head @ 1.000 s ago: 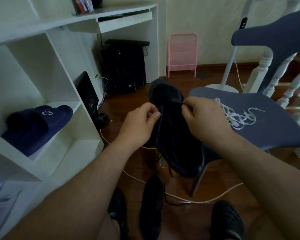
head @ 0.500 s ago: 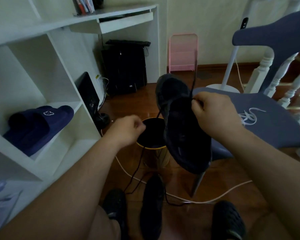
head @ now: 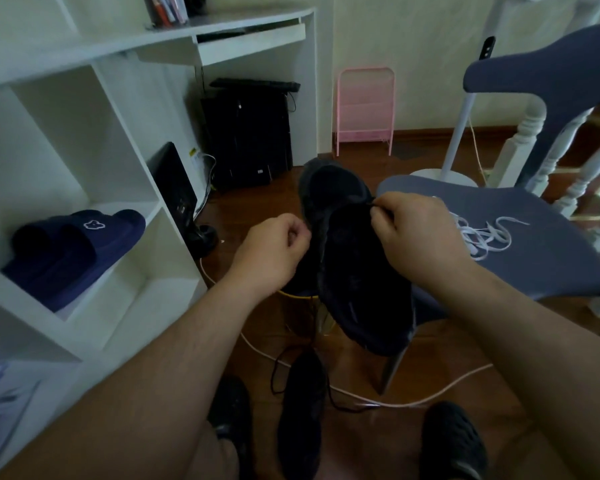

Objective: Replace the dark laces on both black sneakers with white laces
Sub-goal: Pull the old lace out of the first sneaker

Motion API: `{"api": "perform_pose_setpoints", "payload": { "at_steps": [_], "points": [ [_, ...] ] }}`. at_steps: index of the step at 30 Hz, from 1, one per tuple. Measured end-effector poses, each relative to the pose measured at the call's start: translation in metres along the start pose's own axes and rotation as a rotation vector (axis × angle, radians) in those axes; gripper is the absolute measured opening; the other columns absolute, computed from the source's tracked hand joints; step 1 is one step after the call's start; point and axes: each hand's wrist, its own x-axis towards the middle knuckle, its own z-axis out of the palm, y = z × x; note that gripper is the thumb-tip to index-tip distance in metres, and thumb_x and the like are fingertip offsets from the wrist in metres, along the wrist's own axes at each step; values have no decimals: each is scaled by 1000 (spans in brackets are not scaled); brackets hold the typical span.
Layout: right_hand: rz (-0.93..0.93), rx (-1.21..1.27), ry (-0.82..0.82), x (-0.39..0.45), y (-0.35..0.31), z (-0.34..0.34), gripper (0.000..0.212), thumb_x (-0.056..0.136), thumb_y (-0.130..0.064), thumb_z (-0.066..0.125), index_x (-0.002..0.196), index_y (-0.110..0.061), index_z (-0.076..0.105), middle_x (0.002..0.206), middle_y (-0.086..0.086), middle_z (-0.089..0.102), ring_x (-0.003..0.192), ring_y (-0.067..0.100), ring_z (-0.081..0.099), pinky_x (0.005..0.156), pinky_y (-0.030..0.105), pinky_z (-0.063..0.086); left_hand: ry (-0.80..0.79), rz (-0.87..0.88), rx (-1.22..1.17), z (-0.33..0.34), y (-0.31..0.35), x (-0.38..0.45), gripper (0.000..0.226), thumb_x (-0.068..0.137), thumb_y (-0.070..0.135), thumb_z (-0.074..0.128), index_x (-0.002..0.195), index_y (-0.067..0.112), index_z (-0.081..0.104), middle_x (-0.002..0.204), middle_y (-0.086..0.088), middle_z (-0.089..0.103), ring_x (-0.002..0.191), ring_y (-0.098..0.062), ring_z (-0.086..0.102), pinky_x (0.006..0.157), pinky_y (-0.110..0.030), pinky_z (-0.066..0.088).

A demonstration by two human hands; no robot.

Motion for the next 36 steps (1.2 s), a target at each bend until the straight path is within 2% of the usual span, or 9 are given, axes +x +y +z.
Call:
{"api": "perform_pose_setpoints", "payload": {
  "at_steps": [2,5,8,21,27,30,33,34,36],
  "points": [
    [33,37,40,3,5,-5,25,103,-25,51,81,-15,58,66,-3,51,67,27,52,64,40,43,-19,-32,37,-1,-7,0,14,105,38,58,93,34,63,83,7,65,74,-15,60,67,-44,51],
    [30,40,67,5,7,-9,24,103,-25,52,86,-13,63,68,-1,54,69,28,54,65,41,44,116,-14,-111,0,-4,-4,12,106,40,56,98,36,63,88,10,62,76,-6,57,64,-30,43],
    [-24,-6,23,-1,-1,-1,25,103,-28,50,91,-13,66,80,7,65,77,34,60,70,46,51,205,73,-214,1,5,-6,7,106,37,59,109,35,65,96,12,63,84,-2,59,70,-21,46],
    [-20,36,-20,-8,-10,7,26,103,-30,48,95,-14,66,85,8,67,79,31,60,69,47,52,124,38,91,9,10,1,8,109,36,52,101,35,55,100,15,51,92,-11,54,76,-35,45],
    [-11,21,-8,-4,-7,6,26,103,-29,49,96,-13,68,87,8,69,82,34,62,72,48,53,1,3,191,1,2,-1,20,112,41,41,99,29,51,97,9,52,81,-15,53,67,-39,41],
    [16,12,11,-2,2,0,26,103,-29,50,94,-14,69,86,7,69,82,32,62,74,47,52,-319,-190,402,-16,-18,2,31,111,33,46,103,8,62,82,0,53,72,-20,52,68,-38,42],
    [-20,-50,-39,-6,1,3,27,103,-31,48,92,-16,67,85,5,68,79,31,62,71,47,53,-662,-386,549,-25,-29,-4,39,111,29,53,99,-8,56,70,-2,44,59,-18,40,70,-35,39],
    [-33,-70,-64,-8,-1,5,27,103,-31,46,89,-16,64,85,4,67,78,31,61,70,47,53,-675,-396,551,-25,-30,-5,40,110,30,53,95,-6,59,72,-3,47,61,-19,43,71,-35,40],
    [-45,-83,-94,-10,-5,8,28,103,-31,45,85,-16,60,82,4,64,75,32,59,67,47,52,-541,-338,445,-24,-32,-4,30,110,36,51,98,11,63,87,-2,58,75,-19,54,74,-35,43]
  ]
}}
